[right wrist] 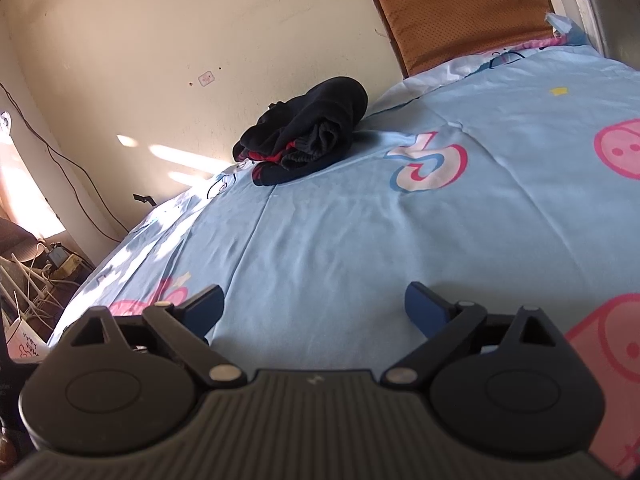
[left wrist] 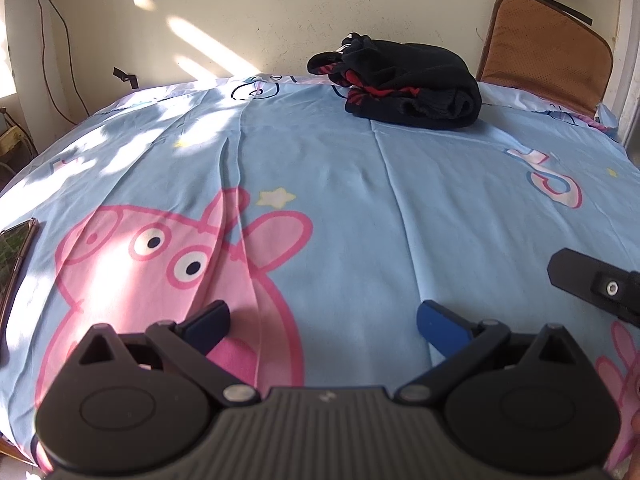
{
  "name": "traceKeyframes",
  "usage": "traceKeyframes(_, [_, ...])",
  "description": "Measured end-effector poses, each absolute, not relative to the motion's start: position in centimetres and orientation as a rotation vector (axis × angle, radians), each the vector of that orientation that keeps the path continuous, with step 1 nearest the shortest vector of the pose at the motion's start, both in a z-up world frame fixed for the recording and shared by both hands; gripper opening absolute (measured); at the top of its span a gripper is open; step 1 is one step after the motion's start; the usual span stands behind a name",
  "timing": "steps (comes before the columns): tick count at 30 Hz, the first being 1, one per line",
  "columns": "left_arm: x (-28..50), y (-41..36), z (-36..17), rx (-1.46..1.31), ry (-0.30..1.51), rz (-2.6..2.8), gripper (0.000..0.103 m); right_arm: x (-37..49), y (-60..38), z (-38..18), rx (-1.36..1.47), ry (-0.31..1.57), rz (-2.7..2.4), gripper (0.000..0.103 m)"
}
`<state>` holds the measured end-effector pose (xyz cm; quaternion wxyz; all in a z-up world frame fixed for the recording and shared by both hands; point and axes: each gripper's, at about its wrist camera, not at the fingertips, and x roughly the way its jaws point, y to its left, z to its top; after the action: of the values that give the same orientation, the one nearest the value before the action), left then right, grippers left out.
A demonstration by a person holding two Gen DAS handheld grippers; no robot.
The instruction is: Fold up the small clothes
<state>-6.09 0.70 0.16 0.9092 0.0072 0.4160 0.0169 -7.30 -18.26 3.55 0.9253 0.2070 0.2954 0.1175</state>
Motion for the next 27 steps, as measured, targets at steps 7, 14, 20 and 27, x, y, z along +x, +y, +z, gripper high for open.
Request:
traceKeyframes(7, [-5.4,0.8,0.9,0.035,0.906,0.004,0.103,-6.4,-18.4,4.3,0.422,0.661,0.225,0.100])
traceKeyframes(14, [-4.7,0.7,3.3,0.088,0.843,0.046,0.103,-5.7,-18.2,6.6,0.361,0.629,0.202,0.102])
traceKeyframes(20, [-4.2,1.1,4.7,0.129,0.779,0.109,0.103,-5.3,-17.5,8.7,0.288,0.588,0.233,0.103])
traceKeyframes(27, [-4.0,1.9,5.1,0.154,0.747,0.175,0.103,-4.9,-16.9,9.3,0.310,0.557,0.230,0.103])
